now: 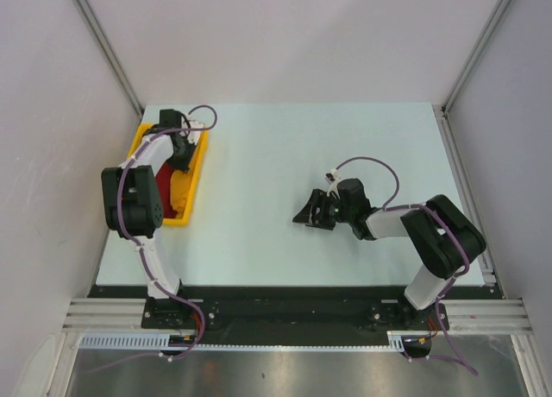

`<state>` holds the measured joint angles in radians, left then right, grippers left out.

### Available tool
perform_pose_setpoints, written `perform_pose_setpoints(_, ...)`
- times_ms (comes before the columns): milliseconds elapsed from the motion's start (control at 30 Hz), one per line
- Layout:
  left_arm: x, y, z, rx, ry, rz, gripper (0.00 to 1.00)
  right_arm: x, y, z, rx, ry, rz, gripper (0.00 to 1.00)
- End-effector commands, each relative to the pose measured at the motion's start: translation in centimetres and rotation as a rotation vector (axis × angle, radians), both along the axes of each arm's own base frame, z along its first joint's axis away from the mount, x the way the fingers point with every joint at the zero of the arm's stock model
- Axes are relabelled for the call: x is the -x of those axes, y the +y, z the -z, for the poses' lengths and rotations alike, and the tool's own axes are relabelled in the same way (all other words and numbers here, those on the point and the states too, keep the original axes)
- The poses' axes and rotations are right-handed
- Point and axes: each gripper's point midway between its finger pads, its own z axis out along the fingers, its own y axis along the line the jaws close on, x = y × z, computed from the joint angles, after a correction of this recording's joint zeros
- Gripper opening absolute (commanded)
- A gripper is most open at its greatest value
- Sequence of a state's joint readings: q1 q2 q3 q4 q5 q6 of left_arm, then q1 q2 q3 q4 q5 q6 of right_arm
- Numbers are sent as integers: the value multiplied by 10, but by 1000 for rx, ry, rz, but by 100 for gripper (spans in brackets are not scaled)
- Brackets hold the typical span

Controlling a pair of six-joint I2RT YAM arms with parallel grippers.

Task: Roll the t-shirts
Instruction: Move the bin to the center of the board.

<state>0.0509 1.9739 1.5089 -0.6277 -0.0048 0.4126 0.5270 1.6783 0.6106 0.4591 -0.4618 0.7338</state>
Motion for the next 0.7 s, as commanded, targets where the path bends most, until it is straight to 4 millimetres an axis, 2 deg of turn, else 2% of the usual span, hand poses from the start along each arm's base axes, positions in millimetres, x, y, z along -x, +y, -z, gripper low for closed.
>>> perform_pose_setpoints(0, -25, -11, -13, 6, -74, 34, 7, 5, -16, 33, 92, 68, 33, 68)
perform_pose_setpoints(100, -31, -12, -16, 24, -104, -2, 14, 6, -16, 35, 89, 74, 31, 68)
perform_pose_setpoints(300, -36, -23, -21, 80, -146, -11, 19, 5, -16, 37, 95, 75, 31, 68)
perform_pose_setpoints(433, -37, -36, -11, 122, -126, 27, 20, 6, -17, 38, 100, 75, 30, 68)
perform_pose_setpoints(533, -40, -37, -5, 117, -111, 24, 20, 6, -18, 39, 103, 75, 31, 68)
perform_pose_setpoints(667, -40, -38, 5, 125, -88, 4, 27, 6, -17, 40, 101, 76, 28, 68)
